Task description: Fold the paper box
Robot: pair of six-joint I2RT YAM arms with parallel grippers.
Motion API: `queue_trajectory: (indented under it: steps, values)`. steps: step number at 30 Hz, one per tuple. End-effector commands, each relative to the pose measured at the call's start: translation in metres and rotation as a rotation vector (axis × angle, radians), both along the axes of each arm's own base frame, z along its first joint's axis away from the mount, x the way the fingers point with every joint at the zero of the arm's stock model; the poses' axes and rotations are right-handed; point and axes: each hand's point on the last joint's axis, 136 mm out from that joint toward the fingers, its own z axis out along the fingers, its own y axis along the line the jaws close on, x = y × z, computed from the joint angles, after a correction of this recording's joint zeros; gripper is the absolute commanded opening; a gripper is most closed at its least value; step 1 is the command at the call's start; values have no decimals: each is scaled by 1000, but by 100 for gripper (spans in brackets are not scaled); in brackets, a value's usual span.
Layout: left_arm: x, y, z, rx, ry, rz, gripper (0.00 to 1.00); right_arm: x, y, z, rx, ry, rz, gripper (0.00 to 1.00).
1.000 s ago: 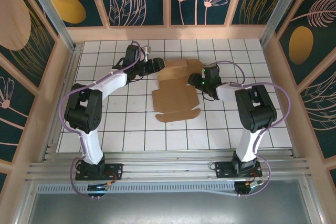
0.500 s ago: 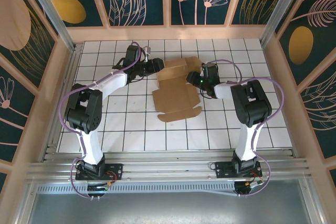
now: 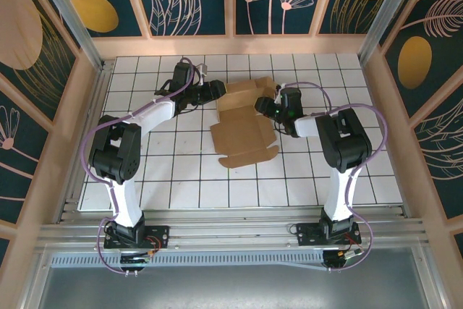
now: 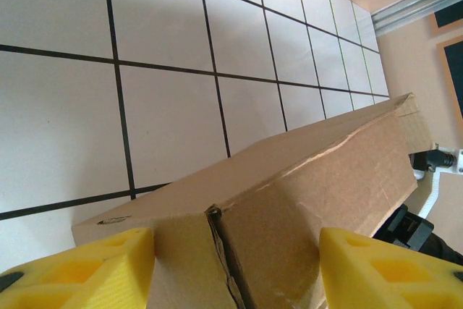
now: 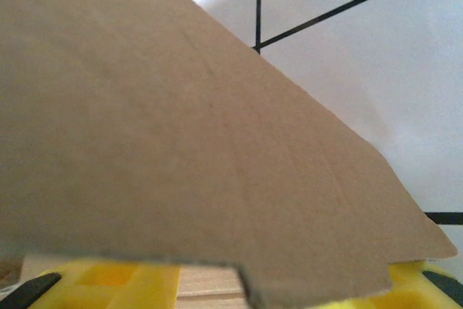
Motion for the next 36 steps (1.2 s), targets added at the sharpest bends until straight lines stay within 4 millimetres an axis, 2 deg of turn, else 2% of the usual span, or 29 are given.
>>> queue_trajectory:
  steps: [1,9,13,16,19,25,29,31,33,35,36]
  values:
    - [1,-2,-7,-1,25,-11,60,-4,15,4,30,-72,71,46]
    - [1,-3,-10,-3,32,-9,59,-26,46,0,127,-67,167,44]
    - [1,-1,-10,7,29,-5,59,-28,45,2,126,-68,165,44]
    - [2,0,-13,21,27,-2,59,-28,39,17,111,-98,152,47]
    - [2,0,-17,37,27,-7,59,-32,25,40,81,-147,125,51]
    - [2,2,-16,58,18,-14,59,-63,-4,75,-19,-212,150,60]
    - [2,3,-13,66,9,-16,58,-77,-27,111,-132,-330,168,67]
    - [3,3,-11,66,5,-16,58,-70,-51,126,-239,-405,125,72]
    - [4,3,-13,68,7,-17,57,-48,-90,135,-343,-435,26,73]
    - [4,2,-13,65,11,-20,57,-26,-116,139,-332,-436,16,71]
    - [3,2,-14,64,12,-23,57,-15,-123,137,-282,-419,36,70]
